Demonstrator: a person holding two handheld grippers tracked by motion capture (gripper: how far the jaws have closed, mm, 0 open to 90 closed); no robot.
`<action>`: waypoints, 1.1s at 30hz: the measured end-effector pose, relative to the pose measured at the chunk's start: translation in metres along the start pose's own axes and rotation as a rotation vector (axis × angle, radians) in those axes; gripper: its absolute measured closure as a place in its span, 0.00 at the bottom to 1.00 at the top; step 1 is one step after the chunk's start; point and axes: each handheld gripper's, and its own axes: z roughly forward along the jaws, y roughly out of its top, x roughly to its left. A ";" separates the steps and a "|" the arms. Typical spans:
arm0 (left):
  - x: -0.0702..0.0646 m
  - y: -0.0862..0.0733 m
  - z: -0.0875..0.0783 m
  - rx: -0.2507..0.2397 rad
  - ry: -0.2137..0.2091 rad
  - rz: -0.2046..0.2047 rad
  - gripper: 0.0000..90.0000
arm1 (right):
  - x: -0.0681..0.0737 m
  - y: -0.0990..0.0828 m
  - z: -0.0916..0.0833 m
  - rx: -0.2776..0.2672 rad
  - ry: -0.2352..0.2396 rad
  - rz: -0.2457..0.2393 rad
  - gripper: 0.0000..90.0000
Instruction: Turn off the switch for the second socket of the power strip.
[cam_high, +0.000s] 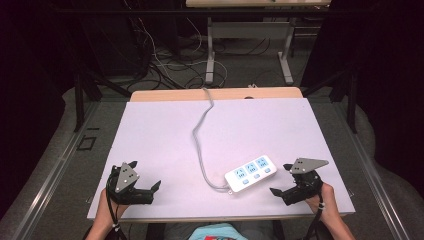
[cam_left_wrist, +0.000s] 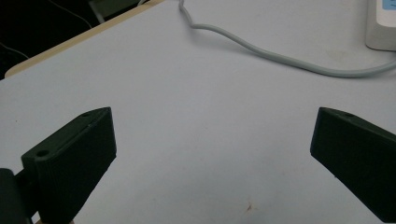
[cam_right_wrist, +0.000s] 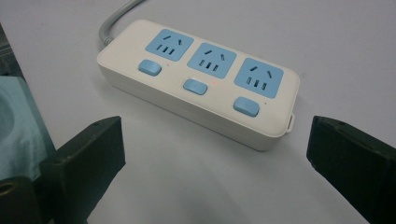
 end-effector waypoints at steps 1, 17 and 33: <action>0.000 0.000 0.000 0.000 0.000 0.000 0.00 | 0.000 0.000 -0.001 0.018 0.007 0.007 0.04; 0.000 0.000 0.002 0.009 0.001 0.011 0.00 | -0.001 0.004 0.006 0.017 0.004 -0.004 0.04; 0.000 0.000 0.003 0.015 0.001 0.018 0.00 | 0.002 0.015 0.017 0.049 0.014 -0.048 0.04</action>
